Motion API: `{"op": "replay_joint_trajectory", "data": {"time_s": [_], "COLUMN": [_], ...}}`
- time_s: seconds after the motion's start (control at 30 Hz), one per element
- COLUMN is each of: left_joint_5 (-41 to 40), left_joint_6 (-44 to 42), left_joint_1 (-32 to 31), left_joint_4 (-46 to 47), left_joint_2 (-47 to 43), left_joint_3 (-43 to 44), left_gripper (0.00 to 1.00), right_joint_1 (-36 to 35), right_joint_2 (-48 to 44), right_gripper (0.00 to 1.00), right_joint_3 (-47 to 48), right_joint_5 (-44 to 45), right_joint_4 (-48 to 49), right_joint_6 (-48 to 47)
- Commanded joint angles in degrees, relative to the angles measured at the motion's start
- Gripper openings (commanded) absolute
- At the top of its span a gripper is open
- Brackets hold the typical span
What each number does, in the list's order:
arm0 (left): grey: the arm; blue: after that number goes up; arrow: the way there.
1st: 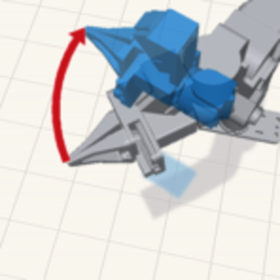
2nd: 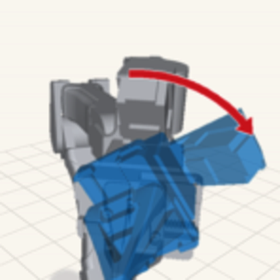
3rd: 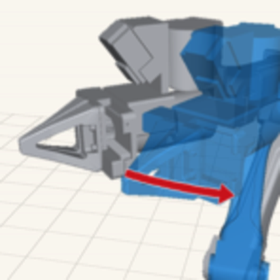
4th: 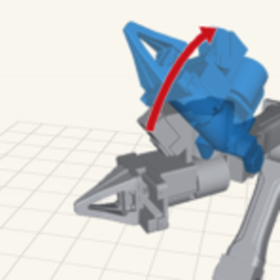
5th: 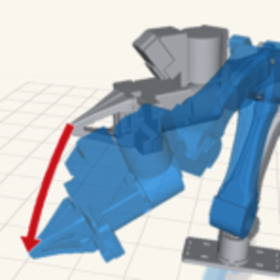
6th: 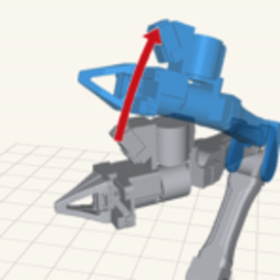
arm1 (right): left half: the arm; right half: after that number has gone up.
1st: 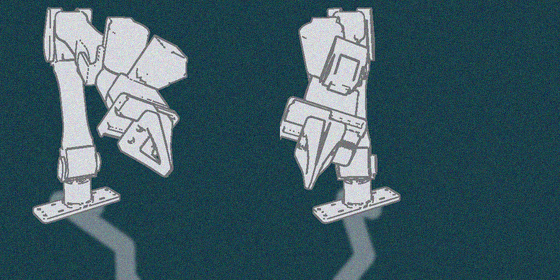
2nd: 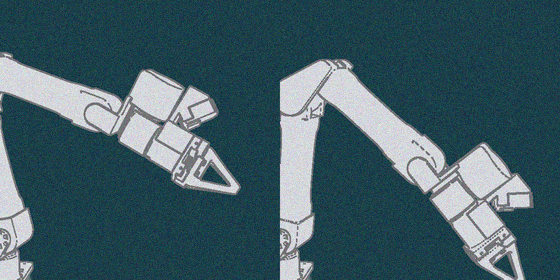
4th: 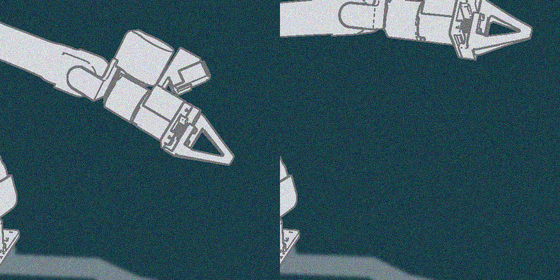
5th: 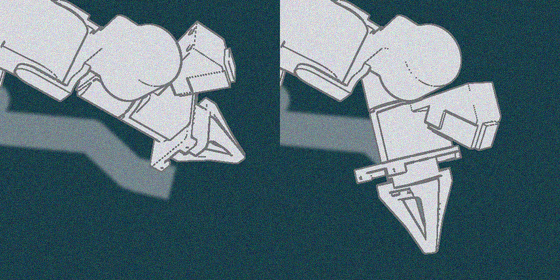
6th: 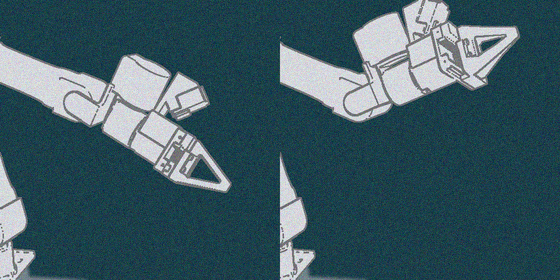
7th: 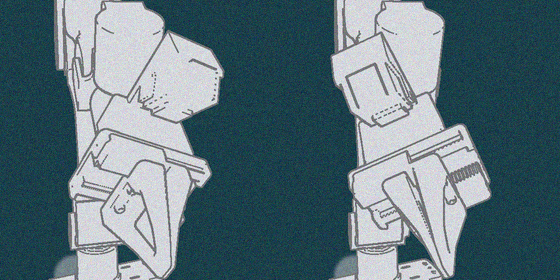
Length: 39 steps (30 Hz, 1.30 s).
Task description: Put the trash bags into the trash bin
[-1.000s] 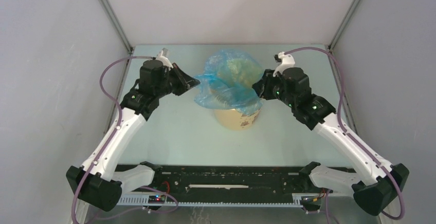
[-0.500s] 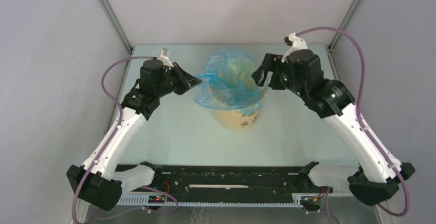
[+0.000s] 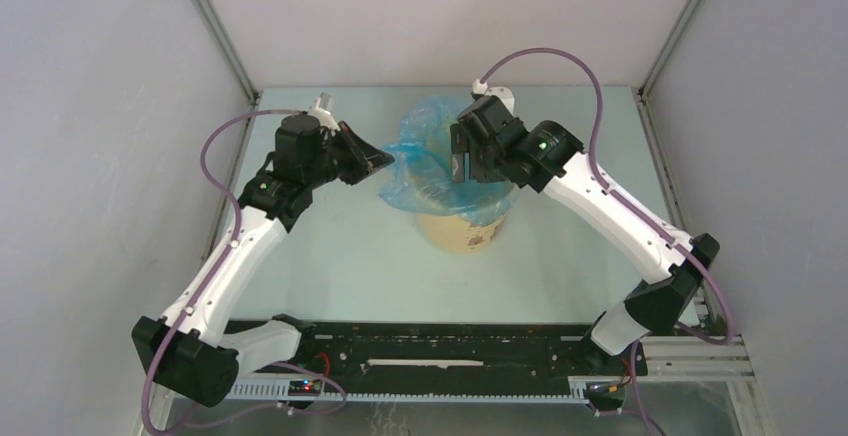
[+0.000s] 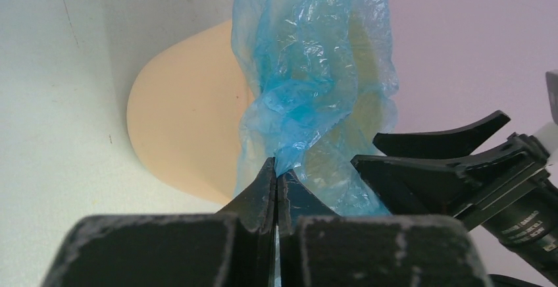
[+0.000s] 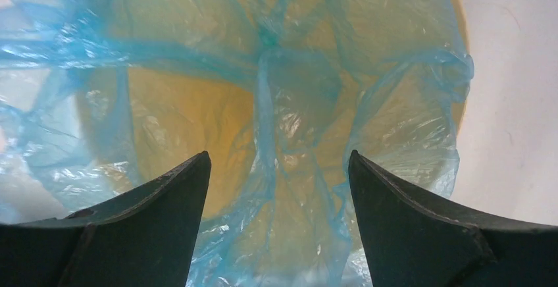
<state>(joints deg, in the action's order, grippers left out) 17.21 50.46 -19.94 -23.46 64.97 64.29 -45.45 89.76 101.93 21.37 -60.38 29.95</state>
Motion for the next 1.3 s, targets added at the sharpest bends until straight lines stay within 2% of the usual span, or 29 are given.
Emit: {"op": "replay_joint_trajectory", "data": {"time_s": [0.0, 0.17, 0.27, 0.4, 0.6, 0.67, 0.77, 0.87, 1.03, 1.13, 1.27], "left_joint_5": [1.14, 0.63, -0.03, -0.23, -0.8, -0.81, -0.18, 0.18, 1.16, 1.57, 2.06], "left_joint_6": [-1.46, -1.83, -2.1, -2.12, -2.81, -2.78, -2.64, -2.81, -2.59, -2.51, -2.38], "left_joint_1": [0.34, 0.33, 0.34, 0.34, 0.48, 0.5, 0.52, 0.52, 0.52, 0.48, 0.52], "left_joint_4": [0.2, -0.33, -0.76, -0.97, -1.53, -1.64, -1.58, -1.54, -1.45, -1.15, -0.94], "left_joint_2": [-0.34, -1.32, -1.97, -2.44, -3.25, -3.27, -3.03, -3.06, -3.4, -3.68, -4.14], "left_joint_3": [2.03, 2.2, 1.98, 1.9, 1.51, 1.47, 1.7, 2.08, 2.01, 1.81, 1.72], "left_gripper": [0.0, 0.0, 0.0, 0.0, 0.0, 0.0, 0.0, 0.0, 0.0, 0.0, 0.0], "right_joint_1": [-0.78, -0.93, -1.38, -3.34, -4.29, -4.29, -4.29, -4.29, -4.29, -4.29, -4.29], "right_joint_2": [-0.55, -0.95, -1.33, -1.22, -4.05, -7.32, -13.57, -19.14, -21.89, -20.38, -15.88], "right_gripper": [0.85, 0.81, 0.74, 0.6, 0.56, 0.49, 0.38, 0.33, 0.35, 0.46, 0.73], "right_joint_3": [2.44, 2.5, 1.73, 0.71, 2.03, -1.37, -11.28, -15.97, -12.28, -10.09, -5.97], "right_joint_5": [5.44, 8.43, 8.47, 9.41, 17.87, 18.67, 16.73, 14.75, 13.78, 12.01, 10.35], "right_joint_4": [-3.85, -5.23, -4.52, -5.06, -11.09, -10.39, -6.06, -3.05, -0.18, 1.81, 4.09], "right_joint_6": [0.29, 0.85, 0.31, -0.37, 0.01, 0.42, 0.16, 0.42, -1.1, -2.32, -3.83]}}
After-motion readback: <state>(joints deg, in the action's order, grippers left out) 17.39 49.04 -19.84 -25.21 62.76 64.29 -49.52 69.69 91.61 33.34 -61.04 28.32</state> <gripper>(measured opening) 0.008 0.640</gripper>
